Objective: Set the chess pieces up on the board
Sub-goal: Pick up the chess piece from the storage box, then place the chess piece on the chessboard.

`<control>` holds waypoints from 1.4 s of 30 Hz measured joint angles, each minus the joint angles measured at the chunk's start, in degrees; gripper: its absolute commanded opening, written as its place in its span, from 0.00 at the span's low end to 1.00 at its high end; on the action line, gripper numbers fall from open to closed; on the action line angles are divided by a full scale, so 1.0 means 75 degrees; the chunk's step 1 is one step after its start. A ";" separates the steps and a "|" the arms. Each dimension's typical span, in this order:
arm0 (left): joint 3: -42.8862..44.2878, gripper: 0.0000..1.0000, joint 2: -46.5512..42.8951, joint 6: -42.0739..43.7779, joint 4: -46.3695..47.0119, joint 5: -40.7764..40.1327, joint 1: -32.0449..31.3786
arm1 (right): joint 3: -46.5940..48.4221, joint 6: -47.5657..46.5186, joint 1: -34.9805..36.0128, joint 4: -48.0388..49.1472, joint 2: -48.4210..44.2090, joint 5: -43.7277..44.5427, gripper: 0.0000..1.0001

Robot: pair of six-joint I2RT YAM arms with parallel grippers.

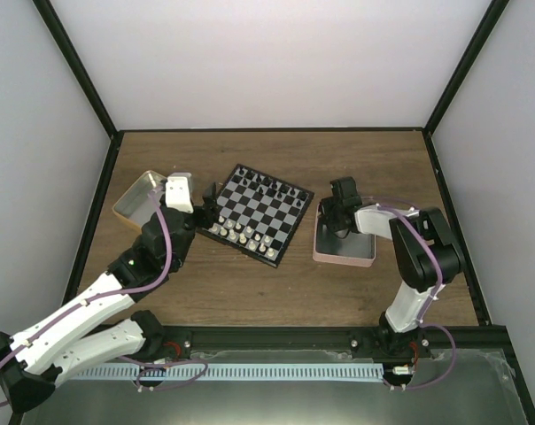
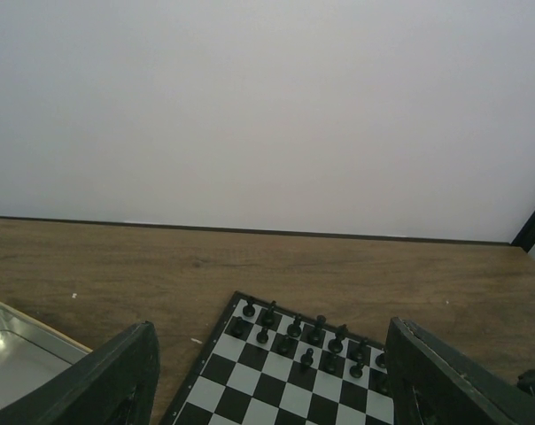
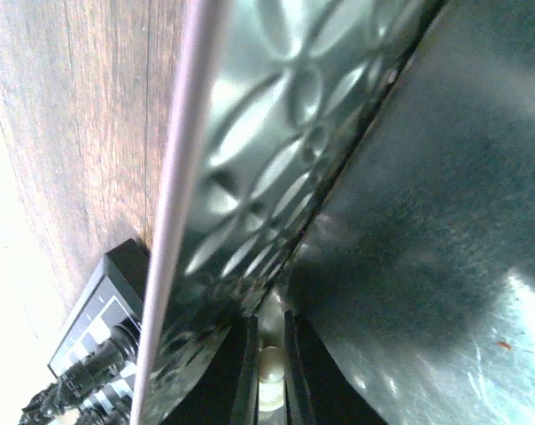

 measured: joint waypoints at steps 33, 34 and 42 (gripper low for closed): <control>0.0061 0.72 0.0198 0.0003 -0.0003 0.0621 0.0000 | -0.1116 -0.7941 0.2841 0.1626 -0.2425 0.0787 0.01; 0.0085 0.72 0.0181 0.0006 -0.0003 0.0603 0.0000 | -0.1139 -0.8285 0.2990 0.1737 -0.2282 0.0720 0.01; 0.0160 0.72 0.0169 0.0090 -0.0009 0.0472 0.0000 | -0.1142 -0.9766 0.3800 0.1947 -0.1253 0.0606 0.01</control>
